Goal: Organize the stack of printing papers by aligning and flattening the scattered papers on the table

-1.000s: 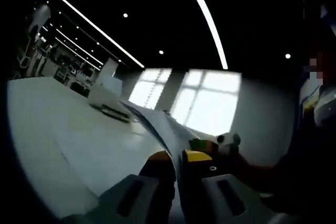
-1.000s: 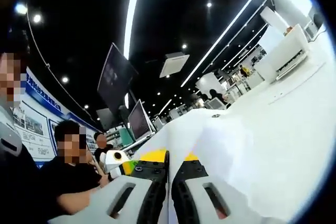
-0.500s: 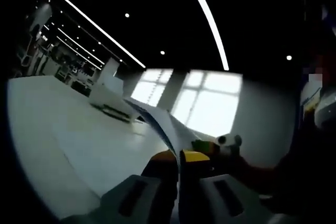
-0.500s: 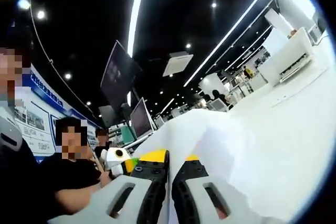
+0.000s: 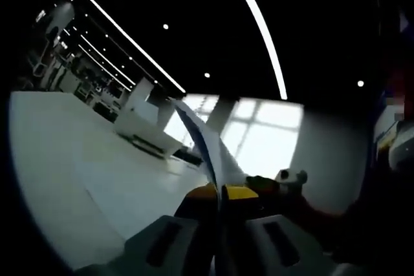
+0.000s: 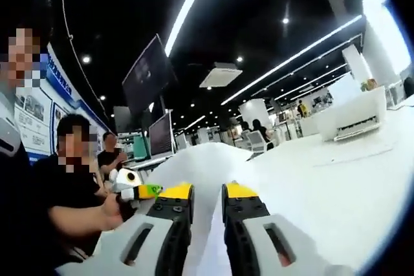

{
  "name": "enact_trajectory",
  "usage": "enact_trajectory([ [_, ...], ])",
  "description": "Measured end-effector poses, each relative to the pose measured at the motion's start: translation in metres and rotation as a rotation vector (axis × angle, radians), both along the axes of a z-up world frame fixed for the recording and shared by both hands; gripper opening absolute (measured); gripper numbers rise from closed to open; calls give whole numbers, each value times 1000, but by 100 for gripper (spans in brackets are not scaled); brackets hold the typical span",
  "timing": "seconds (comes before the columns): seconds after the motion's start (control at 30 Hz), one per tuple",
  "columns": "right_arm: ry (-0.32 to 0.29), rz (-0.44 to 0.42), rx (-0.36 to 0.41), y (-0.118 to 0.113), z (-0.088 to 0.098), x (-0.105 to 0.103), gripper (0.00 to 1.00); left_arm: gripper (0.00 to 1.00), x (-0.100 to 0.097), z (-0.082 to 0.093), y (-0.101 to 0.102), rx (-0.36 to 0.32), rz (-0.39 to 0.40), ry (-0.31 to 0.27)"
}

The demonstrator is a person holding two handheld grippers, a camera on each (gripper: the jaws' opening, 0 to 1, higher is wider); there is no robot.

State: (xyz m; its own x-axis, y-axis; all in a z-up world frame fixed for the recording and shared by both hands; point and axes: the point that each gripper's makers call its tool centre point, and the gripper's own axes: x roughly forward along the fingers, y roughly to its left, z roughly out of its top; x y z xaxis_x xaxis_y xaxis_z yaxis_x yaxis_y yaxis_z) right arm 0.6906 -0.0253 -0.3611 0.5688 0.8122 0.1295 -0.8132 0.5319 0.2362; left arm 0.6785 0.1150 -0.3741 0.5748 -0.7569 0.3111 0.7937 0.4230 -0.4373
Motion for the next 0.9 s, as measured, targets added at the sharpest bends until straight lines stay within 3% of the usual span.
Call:
enact_trajectory([
  [0.3,-4,-41,-48,-19,-3,8,19,6,7,3,15,-64,35,14],
  [0.9,-24,-55,-158,-30,-1,13,25,6,17,4,38,-123,101,39],
])
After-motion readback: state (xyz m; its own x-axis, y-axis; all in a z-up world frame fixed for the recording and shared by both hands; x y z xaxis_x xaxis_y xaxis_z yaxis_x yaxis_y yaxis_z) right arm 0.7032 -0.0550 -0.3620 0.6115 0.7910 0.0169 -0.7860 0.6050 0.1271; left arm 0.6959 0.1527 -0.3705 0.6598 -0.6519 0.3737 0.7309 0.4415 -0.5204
